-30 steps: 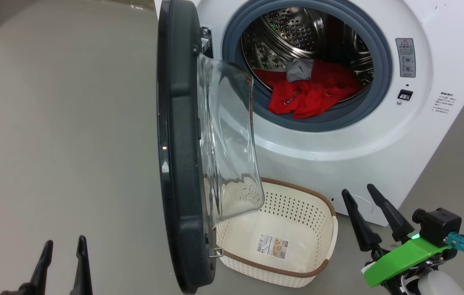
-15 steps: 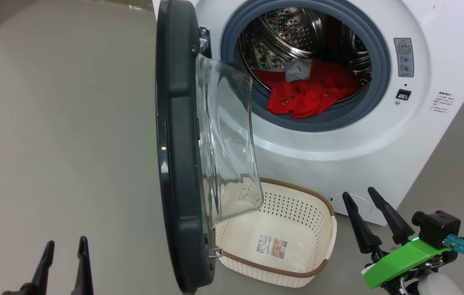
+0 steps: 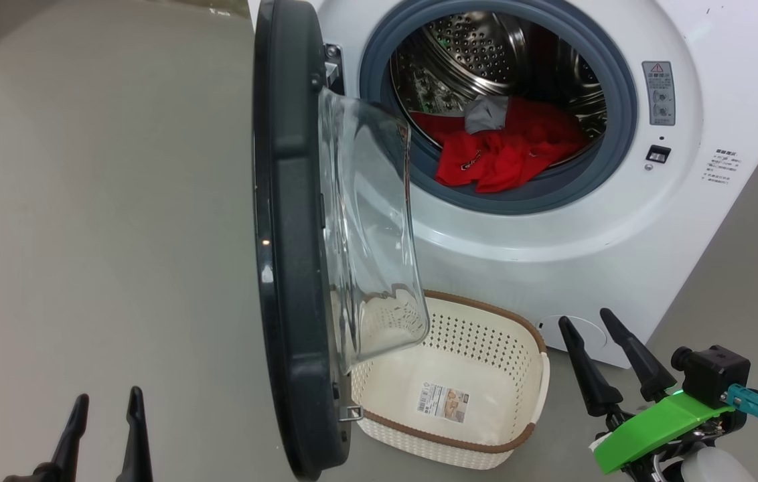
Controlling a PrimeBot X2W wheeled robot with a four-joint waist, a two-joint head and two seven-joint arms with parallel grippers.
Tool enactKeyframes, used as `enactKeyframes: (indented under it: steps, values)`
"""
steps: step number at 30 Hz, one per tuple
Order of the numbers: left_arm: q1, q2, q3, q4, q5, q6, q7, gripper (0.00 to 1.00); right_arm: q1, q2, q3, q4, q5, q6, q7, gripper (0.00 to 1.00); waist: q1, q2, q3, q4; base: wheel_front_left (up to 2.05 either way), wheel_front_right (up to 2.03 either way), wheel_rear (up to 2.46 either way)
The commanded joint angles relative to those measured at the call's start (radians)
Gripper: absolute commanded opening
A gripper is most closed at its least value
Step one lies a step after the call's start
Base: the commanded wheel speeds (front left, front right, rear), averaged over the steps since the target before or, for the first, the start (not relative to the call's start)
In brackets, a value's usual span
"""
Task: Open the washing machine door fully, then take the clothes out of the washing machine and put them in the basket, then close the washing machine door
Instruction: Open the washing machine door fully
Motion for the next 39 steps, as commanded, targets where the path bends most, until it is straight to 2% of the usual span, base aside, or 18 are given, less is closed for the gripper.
enactKeyframes:
  steps: [1, 9, 12, 13, 14, 15, 24, 39]
  values:
    - [-0.031, 0.022, 0.031, -0.019, -0.007, 0.011, -0.011, 1.0, -0.015, -0.005, 0.02, -0.019, -0.001, 0.007, -0.012, 1.0, 0.0, 0.0, 0.0, 0.0, 0.0, 0.0, 0.0]
    - [-0.033, 0.026, 0.026, -0.02, -0.01, 0.012, -0.012, 1.0, -0.015, -0.006, 0.019, -0.015, 0.009, 0.007, -0.012, 1.0, 0.0, 0.0, 0.002, -0.002, 0.0, 0.0, 0.0]
    - [-0.035, 0.029, 0.025, -0.02, -0.011, 0.012, -0.012, 0.47, -0.015, -0.007, 0.021, -0.012, 0.009, 0.007, -0.012, 1.0, 0.0, 0.0, 0.002, -0.002, 0.0, 0.0, 0.0]
    - [-0.035, 0.03, 0.024, -0.02, -0.012, 0.012, -0.013, 0.35, -0.015, -0.007, 0.021, -0.012, 0.009, 0.007, -0.012, 1.0, 0.0, 0.0, 0.001, -0.002, 0.0, 0.0, 0.0]
    - [-0.036, 0.031, 0.023, -0.021, -0.012, 0.011, -0.013, 0.08, -0.015, -0.007, 0.022, -0.011, 0.009, 0.007, -0.012, 1.0, 0.0, 0.0, 0.001, -0.002, 0.0, 0.0, 0.0]
    - [-0.037, 0.033, 0.022, -0.022, -0.012, 0.011, -0.013, 0.0, -0.014, -0.006, 0.022, -0.01, 0.009, 0.007, -0.012, 1.0, 0.0, 0.0, 0.0, -0.002, 0.0, 0.0, 0.0]
    - [-0.048, 0.041, 0.013, -0.088, -0.011, 0.007, -0.014, 0.0, -0.007, -0.002, 0.026, -0.004, 0.012, 0.007, -0.012, 1.0, 0.0, 0.0, -0.014, -0.005, 0.0, 0.0, 0.0]
    - [-0.089, 0.021, -0.057, -0.397, 0.021, -0.02, -0.018, 0.0, -0.007, -0.006, 0.033, -0.008, 0.015, 0.007, -0.012, 1.0, 0.0, 0.0, -0.016, -0.009, 0.0, 0.0, 0.0]
